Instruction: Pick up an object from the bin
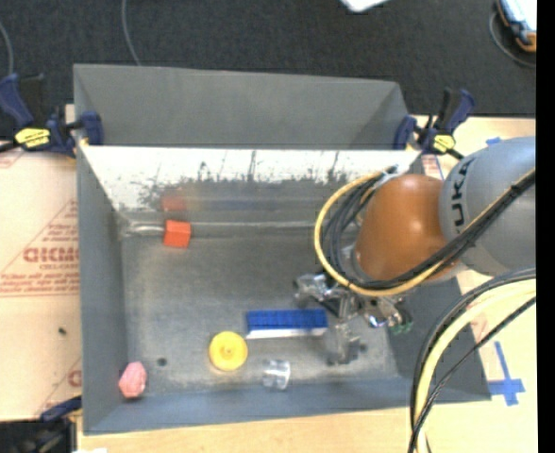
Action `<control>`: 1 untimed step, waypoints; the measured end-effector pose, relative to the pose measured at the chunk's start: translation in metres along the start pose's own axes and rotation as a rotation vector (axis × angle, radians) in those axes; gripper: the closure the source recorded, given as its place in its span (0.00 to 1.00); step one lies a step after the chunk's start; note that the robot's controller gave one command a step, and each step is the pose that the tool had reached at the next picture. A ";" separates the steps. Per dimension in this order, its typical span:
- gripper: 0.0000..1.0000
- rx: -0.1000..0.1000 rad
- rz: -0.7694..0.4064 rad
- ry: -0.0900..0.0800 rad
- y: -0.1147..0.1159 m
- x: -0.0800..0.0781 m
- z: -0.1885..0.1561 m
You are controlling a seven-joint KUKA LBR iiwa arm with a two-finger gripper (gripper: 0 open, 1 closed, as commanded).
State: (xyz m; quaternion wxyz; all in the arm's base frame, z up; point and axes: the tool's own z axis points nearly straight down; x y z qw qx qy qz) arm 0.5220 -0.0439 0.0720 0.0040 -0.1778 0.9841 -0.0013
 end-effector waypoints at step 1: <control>0.00 0.004 -0.088 -0.004 0.004 -0.014 0.001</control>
Offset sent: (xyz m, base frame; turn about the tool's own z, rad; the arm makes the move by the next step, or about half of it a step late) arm 0.0118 0.0219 -0.0020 0.0240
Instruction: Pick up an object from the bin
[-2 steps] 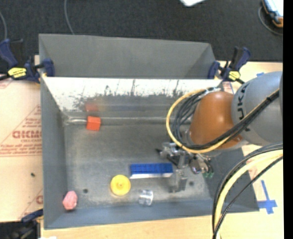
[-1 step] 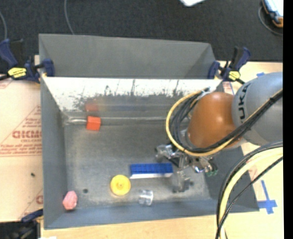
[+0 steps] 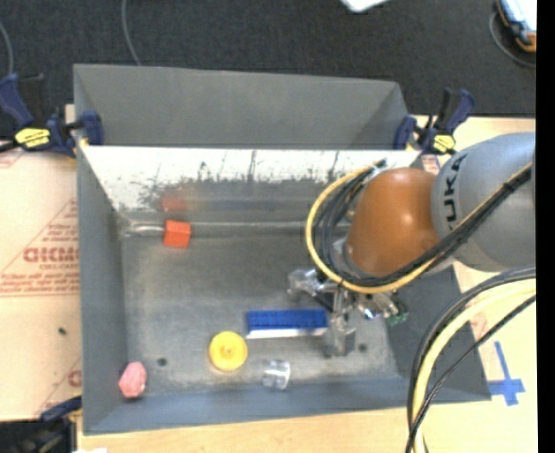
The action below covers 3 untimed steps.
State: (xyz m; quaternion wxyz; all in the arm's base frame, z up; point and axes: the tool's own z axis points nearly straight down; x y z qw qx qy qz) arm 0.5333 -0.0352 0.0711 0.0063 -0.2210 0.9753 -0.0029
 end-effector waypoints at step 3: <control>1.00 0.002 0.103 -0.009 0.006 -0.028 -0.080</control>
Offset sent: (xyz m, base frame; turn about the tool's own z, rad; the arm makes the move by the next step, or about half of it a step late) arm 0.0000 0.0000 0.0000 0.0000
